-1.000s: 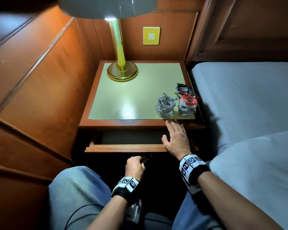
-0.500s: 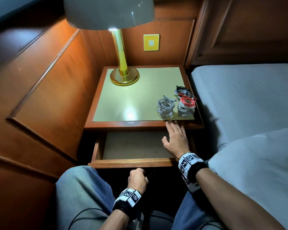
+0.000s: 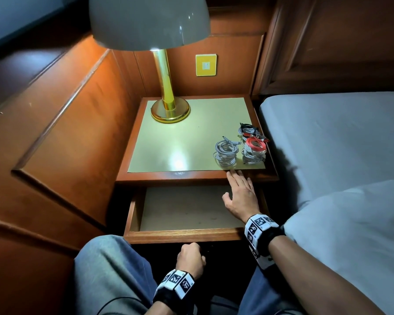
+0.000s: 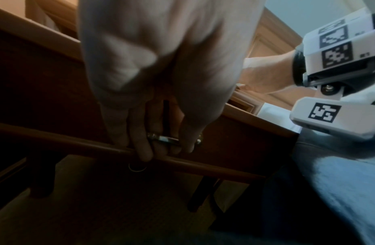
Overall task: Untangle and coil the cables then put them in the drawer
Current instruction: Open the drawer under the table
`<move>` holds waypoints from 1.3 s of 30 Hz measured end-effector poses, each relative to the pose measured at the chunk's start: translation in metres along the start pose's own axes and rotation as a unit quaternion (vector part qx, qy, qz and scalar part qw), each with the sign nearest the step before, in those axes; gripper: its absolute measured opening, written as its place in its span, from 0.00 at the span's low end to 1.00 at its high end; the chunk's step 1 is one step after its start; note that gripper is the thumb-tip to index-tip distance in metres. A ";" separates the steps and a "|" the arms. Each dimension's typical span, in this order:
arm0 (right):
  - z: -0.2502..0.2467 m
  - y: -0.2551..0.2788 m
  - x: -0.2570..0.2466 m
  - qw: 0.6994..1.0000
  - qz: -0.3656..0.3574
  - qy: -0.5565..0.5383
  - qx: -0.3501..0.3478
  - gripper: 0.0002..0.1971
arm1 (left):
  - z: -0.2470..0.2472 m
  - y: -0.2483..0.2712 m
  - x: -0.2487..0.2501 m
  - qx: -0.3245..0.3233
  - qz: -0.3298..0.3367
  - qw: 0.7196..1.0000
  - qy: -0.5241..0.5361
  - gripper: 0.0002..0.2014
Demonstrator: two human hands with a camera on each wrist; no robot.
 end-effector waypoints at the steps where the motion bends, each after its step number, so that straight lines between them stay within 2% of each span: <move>1: 0.000 0.000 0.000 1.000 0.000 -0.001 0.000 0.36 | 0.001 0.000 0.001 -0.010 -0.001 1.000 -0.004 0.14; 6: 0.001 0.001 0.001 1.000 -0.002 -0.004 0.006 0.35 | -0.001 -0.001 0.006 -0.053 -0.004 0.998 -0.021 0.19; 11: -0.001 0.004 0.001 0.999 -0.006 -0.030 0.016 0.35 | -0.010 0.002 0.017 -0.083 0.031 0.995 -0.054 0.27; 14: -0.002 0.008 0.000 0.998 -0.007 -0.066 0.017 0.33 | -0.021 0.006 0.023 -0.107 0.055 0.991 -0.061 0.26; 17: -0.015 0.012 -0.003 0.989 0.009 -0.144 0.038 0.26 | -0.045 0.007 0.036 -0.116 0.101 0.988 -0.029 0.21; 19: -0.032 0.011 -0.001 0.979 0.017 -0.181 0.097 0.20 | -0.074 0.008 0.055 -0.069 0.144 0.987 0.014 0.17; 22: -0.067 0.000 0.005 0.963 0.015 -0.189 0.193 0.17 | -0.121 0.000 0.088 0.066 0.203 0.972 0.099 0.16; 26: -0.104 -0.032 0.026 0.954 0.025 -0.151 0.257 0.21 | -0.167 -0.027 0.127 0.158 0.242 0.946 0.148 0.36; 29: -0.115 -0.058 0.045 0.966 0.079 -0.114 0.219 0.27 | -0.185 -0.049 0.150 0.185 0.243 0.940 0.150 0.46; 31: -0.115 -0.072 0.053 0.973 0.103 -0.108 0.178 0.31 | -0.188 -0.063 0.164 0.188 0.234 0.944 0.136 0.49; 35: -0.108 -0.086 0.059 0.981 0.117 -0.085 0.129 0.34 | -0.184 -0.087 0.182 0.182 0.213 0.953 0.119 0.48; 39: -0.101 -0.090 0.062 0.979 0.125 -0.091 0.131 0.28 | -0.178 -0.104 0.189 0.183 0.197 0.956 0.122 0.44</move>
Point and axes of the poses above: each hand's wrist, its own y-axis away from the middle knuckle, its own z-axis out of the palm, x = y × z, the point moved 2 cm from there along -y, towards the middle knuckle, and after that the axes turned 4 degrees about -z, right-handed, at the moved point
